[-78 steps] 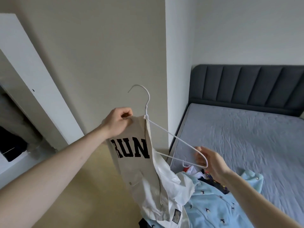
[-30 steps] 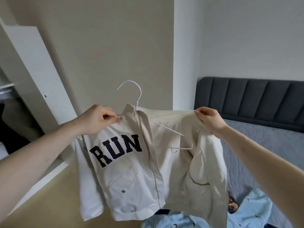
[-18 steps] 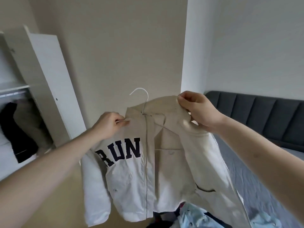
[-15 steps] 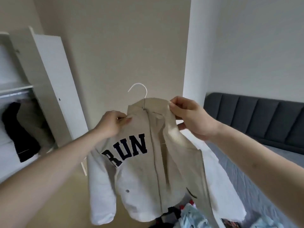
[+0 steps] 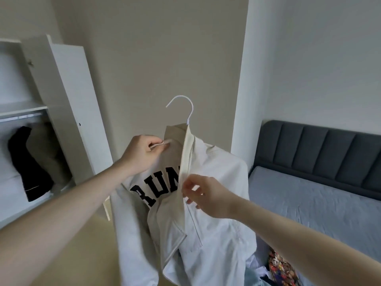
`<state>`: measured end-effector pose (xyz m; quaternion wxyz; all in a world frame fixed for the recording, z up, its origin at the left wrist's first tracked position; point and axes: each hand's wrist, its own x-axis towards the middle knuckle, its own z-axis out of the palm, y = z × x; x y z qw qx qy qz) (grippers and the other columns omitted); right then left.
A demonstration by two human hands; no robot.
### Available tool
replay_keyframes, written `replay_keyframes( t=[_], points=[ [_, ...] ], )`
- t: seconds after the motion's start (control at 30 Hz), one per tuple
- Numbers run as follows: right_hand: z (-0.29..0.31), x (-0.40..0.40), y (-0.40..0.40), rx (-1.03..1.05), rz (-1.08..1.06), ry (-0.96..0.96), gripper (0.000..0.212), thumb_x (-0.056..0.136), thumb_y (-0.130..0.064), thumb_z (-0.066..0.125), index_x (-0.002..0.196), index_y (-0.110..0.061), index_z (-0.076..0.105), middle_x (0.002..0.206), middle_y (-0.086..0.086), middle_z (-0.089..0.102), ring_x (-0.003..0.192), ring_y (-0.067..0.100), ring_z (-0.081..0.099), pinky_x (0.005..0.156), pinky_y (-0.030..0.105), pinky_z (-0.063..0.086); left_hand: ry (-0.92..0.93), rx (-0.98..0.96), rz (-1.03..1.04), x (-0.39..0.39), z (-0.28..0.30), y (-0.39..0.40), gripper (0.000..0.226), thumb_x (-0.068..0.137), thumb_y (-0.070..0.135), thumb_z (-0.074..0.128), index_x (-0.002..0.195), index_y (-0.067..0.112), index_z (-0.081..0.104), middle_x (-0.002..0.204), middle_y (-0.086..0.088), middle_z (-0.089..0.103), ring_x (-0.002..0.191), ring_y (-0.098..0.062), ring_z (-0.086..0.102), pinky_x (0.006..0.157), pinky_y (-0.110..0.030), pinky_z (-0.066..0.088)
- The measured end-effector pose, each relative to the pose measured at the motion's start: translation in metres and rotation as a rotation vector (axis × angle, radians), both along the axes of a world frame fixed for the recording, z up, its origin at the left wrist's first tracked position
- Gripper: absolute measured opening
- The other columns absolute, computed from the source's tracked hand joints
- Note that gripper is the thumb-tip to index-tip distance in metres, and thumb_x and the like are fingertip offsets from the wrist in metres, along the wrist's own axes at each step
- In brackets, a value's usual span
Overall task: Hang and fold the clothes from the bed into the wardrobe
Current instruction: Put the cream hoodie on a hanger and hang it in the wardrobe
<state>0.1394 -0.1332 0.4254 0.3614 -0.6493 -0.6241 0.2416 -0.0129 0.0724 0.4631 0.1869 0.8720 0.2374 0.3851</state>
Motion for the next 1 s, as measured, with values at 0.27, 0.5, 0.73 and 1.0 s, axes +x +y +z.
replay_keyframes(
  t=[0.27,0.5,0.73,1.0],
  points=[
    [0.017,0.066,0.035,0.347,-0.326,-0.34,0.035,0.096,-0.034,0.066,0.13,-0.03,0.056,0.129,-0.018,0.056,0.116,0.005,0.054,0.098,0.03,0.046,-0.019,0.009,0.066,-0.066,-0.007,0.029,0.054,0.097,0.037,0.069,0.063,0.004,0.045,0.064,-0.013,0.03,0.061,-0.014,0.025,0.058,-0.033,0.022],
    [0.005,0.056,0.092,0.165,-0.208,-0.378,0.021,0.105,-0.036,0.049,0.099,-0.029,0.068,0.092,-0.013,0.066,0.084,0.002,0.059,0.076,0.026,0.044,-0.059,-0.006,0.073,-0.12,-0.005,0.056,0.051,0.095,0.042,0.068,0.064,0.005,0.051,0.064,-0.011,0.032,0.062,-0.011,0.027,0.058,-0.03,0.023],
    [0.006,-0.037,0.162,0.204,0.017,-0.034,0.043,0.104,-0.027,0.056,0.065,-0.018,0.04,0.059,-0.014,0.034,0.055,0.006,0.033,0.05,0.024,0.027,-0.085,-0.037,0.209,-0.193,-0.002,0.111,0.047,0.098,0.038,0.065,0.064,0.009,0.051,0.067,-0.01,0.039,0.061,-0.01,0.035,0.06,-0.03,0.028],
    [-0.004,-0.146,0.256,0.167,0.195,0.233,0.037,0.105,-0.026,0.054,0.069,-0.019,0.048,0.062,-0.006,0.038,0.057,0.011,0.033,0.047,0.023,0.025,-0.092,0.053,0.406,-0.279,-0.018,0.182,0.017,0.1,0.019,0.062,0.086,0.016,0.072,0.083,0.005,0.067,0.082,-0.013,0.064,0.072,-0.029,0.051]
  ],
)
